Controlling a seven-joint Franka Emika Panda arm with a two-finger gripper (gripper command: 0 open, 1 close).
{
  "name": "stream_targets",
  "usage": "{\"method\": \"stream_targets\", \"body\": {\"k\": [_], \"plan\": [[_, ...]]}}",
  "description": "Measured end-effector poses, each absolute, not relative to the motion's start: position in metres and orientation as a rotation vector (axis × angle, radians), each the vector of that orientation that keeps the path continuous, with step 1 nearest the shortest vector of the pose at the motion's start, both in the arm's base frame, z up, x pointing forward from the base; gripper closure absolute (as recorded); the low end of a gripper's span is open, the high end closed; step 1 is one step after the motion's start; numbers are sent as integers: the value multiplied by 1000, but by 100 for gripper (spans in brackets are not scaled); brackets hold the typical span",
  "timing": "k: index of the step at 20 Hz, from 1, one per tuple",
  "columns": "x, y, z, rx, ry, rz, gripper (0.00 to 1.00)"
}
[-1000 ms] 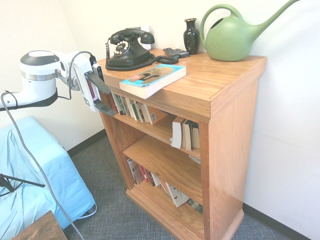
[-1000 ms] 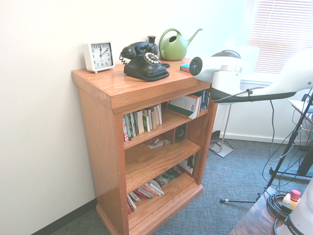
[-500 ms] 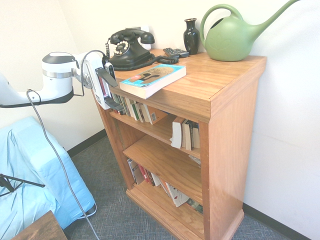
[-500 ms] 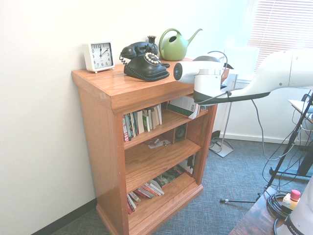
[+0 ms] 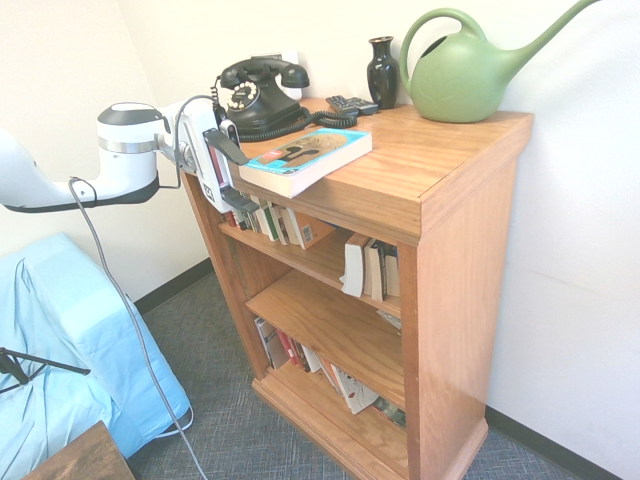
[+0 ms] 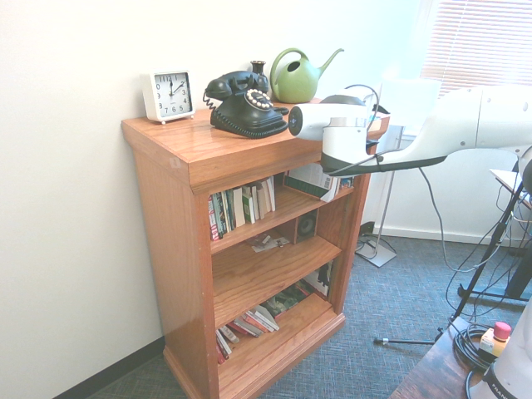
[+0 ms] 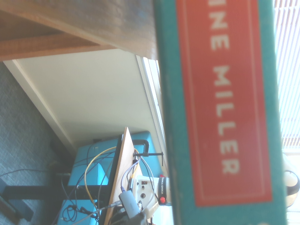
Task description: Organize the shelf
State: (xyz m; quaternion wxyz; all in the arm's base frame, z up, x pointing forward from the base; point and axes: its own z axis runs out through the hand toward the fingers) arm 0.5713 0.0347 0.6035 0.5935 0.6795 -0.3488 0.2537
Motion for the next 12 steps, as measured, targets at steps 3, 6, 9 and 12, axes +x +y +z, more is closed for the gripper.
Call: {"method": "stream_targets", "body": {"k": [3, 6, 9, 12], "plan": [[579, 32, 606, 1578, -810, 605, 0], [586, 31, 609, 1581, -816, 610, 0], [595, 27, 612, 1577, -820, 608, 0], [601, 23, 614, 1575, -824, 603, 0]]}}
